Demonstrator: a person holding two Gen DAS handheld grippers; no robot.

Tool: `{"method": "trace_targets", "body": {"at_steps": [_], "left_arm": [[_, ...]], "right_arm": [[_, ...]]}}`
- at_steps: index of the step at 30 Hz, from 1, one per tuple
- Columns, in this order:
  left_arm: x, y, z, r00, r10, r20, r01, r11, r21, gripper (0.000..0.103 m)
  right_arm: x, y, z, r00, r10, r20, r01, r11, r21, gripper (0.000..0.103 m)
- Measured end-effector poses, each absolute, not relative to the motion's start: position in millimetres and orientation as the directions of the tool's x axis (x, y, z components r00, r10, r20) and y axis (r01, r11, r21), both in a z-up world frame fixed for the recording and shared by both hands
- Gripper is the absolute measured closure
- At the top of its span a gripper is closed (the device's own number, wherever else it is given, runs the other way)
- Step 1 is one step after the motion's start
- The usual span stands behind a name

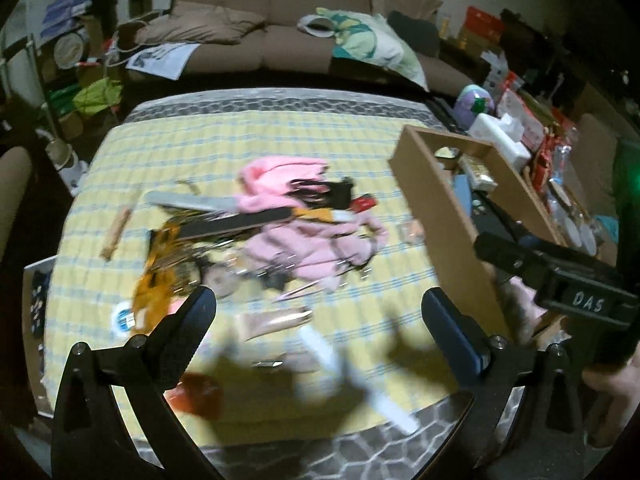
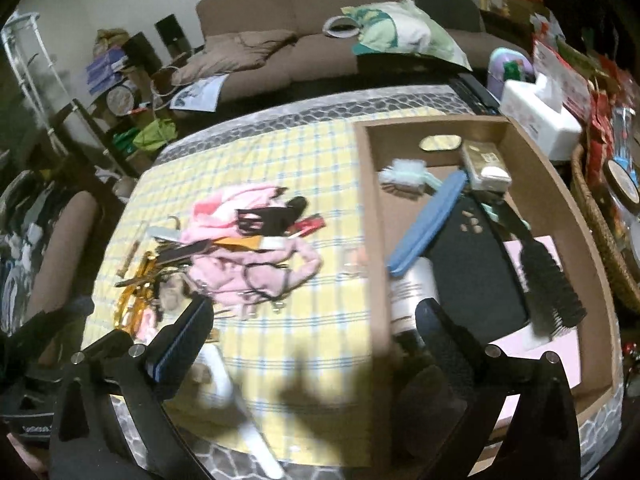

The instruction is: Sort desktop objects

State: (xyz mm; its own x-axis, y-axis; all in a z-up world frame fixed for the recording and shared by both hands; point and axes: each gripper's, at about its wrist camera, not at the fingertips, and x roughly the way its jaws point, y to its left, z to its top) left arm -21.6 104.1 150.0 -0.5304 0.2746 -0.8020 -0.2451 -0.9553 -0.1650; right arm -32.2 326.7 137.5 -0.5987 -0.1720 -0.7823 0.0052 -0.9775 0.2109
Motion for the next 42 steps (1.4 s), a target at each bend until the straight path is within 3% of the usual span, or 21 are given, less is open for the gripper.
{"method": "trace_targets", "body": {"at_steps": [14, 28, 42], "left_arm": [[15.9, 5.1, 92.3, -0.583, 0.158, -0.797, -0.138, -0.986, -0.095, 0.0], [38.9, 8.2, 23.1, -0.561, 0.122, -0.819, -0.125, -0.99, -0.062, 0.0], [35.2, 15.9, 3.3, -0.574, 0.06, -0.816, -0.081, -0.997, -0.016, 0.0]], "right_arm": [[7.3, 251.3, 111.0, -0.634, -0.214, -0.743, 0.115, -0.976, 0.184, 0.0], [31.0, 213.3, 21.7, -0.596, -0.1, -0.796, 0.099, -0.994, 0.051, 0.0], [33.0, 221.0, -8.1, -0.605, -0.039, -0.795, 0.053, -0.999, 0.008, 0.0]]}}
